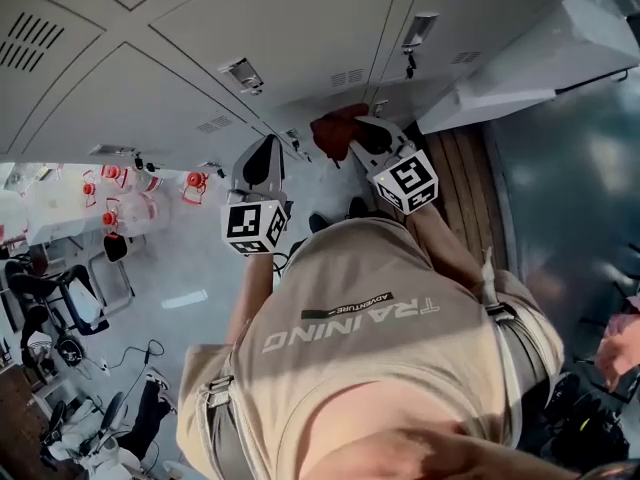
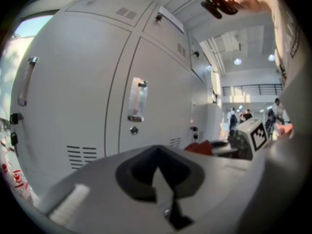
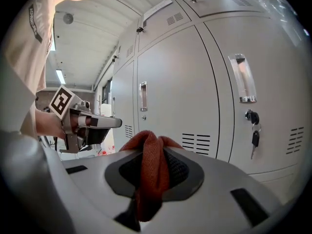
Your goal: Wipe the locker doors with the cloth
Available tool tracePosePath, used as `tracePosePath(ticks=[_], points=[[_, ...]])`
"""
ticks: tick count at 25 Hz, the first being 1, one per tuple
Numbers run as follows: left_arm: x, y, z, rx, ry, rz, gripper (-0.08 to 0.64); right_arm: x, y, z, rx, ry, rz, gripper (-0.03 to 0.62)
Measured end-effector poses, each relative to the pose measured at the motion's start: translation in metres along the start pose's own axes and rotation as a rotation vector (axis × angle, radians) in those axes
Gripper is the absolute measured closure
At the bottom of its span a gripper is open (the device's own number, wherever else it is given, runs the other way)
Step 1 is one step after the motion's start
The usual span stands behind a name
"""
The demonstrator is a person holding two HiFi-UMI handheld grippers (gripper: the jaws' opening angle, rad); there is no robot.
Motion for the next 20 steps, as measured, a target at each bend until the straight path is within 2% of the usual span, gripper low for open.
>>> tracePosePath(ticks=[7,10,14,18,20], points=[[0.015,0.011,-0.023,-0.013,-0.005,-0.032,0.555,0.005,0.027,-0.003,-0.032,-0.005,0.041,0.529],[0.015,0.013,-0.028,-0.009,-0.012,-0.031,0.555,-0.003,0.033,0.000,-0.045,-0.013,0.006,0.529],[0.022,0.006,-0.036,0.003,0.001,-0.043,0.555,-0.004,0.030,-0.002,-0.039,-0.038,0.112,0.529],[0.020,0.004,-0.039,0.009,-0.008,-0.035,0.555,-0.007,0.031,-0.002,-0.039,-0.031,0.065,0.529],[0.020,0.003,-0.040,0.007,-0.011,-0.034,0.555,-0.007,0.033,-0.004,-0.042,-0.034,0.076,0.529]])
Point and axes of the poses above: the fingertips, and each gripper's own axes: z forward along the fingers, y to its left, x out of its underside, the point moved 3 cm from there along -z, backward along the fingers, and after that the axes turned 10 degrees about z, right-handed, at the moved point
